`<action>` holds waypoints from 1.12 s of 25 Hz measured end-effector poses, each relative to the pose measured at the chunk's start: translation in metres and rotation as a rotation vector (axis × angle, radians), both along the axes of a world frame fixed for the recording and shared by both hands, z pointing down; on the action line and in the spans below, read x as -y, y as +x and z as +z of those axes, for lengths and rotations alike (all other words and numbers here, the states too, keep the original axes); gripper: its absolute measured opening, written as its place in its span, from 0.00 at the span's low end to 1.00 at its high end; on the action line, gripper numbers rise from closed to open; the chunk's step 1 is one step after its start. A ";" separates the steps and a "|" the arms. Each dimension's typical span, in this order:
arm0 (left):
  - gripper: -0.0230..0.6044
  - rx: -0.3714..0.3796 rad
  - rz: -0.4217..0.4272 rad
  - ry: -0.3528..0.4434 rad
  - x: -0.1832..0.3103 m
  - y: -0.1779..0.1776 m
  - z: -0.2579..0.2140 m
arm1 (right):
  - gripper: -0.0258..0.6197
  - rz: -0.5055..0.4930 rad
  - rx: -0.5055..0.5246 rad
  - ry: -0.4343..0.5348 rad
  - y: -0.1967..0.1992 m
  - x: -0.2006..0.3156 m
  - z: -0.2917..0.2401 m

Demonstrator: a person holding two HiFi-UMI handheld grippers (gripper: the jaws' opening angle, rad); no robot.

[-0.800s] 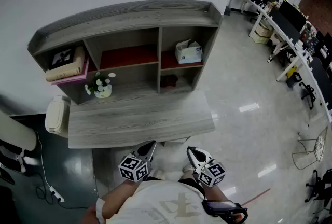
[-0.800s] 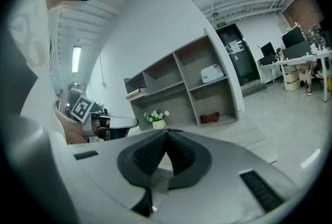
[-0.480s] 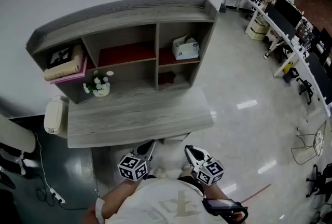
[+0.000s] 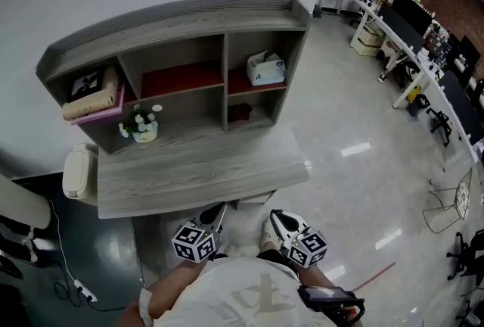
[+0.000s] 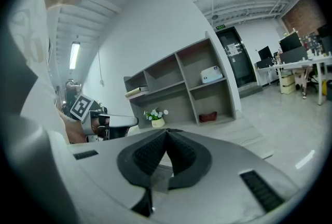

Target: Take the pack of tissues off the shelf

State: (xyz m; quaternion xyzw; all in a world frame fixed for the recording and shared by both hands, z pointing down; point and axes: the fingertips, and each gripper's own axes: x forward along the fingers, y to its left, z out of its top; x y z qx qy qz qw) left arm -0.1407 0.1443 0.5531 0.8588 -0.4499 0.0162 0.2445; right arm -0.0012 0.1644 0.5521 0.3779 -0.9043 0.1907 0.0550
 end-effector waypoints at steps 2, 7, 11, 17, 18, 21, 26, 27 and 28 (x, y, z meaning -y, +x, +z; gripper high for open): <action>0.06 -0.004 -0.003 0.001 -0.002 -0.002 -0.001 | 0.05 -0.001 -0.006 -0.004 0.000 -0.002 -0.001; 0.06 0.009 -0.030 0.020 -0.002 -0.012 -0.004 | 0.05 0.012 -0.022 -0.005 -0.002 0.002 0.001; 0.06 0.017 -0.059 0.018 -0.001 -0.021 -0.003 | 0.05 0.024 -0.028 -0.013 -0.003 0.003 0.003; 0.06 0.021 -0.057 0.021 0.001 -0.020 -0.005 | 0.05 0.033 -0.027 -0.008 -0.003 0.010 0.001; 0.06 0.021 -0.056 0.021 0.002 -0.020 -0.005 | 0.05 0.035 -0.026 -0.008 -0.002 0.011 0.001; 0.06 0.025 -0.055 0.016 0.003 -0.021 -0.004 | 0.05 0.045 -0.019 -0.014 -0.002 0.013 0.003; 0.06 0.035 -0.063 0.005 0.006 -0.027 0.000 | 0.05 0.058 -0.012 -0.029 -0.001 0.017 0.008; 0.06 0.036 -0.065 0.005 0.010 -0.028 0.000 | 0.05 0.058 -0.011 -0.028 -0.001 0.020 0.009; 0.06 0.036 -0.067 0.009 0.015 -0.028 -0.001 | 0.05 0.058 -0.010 -0.025 -0.001 0.024 0.008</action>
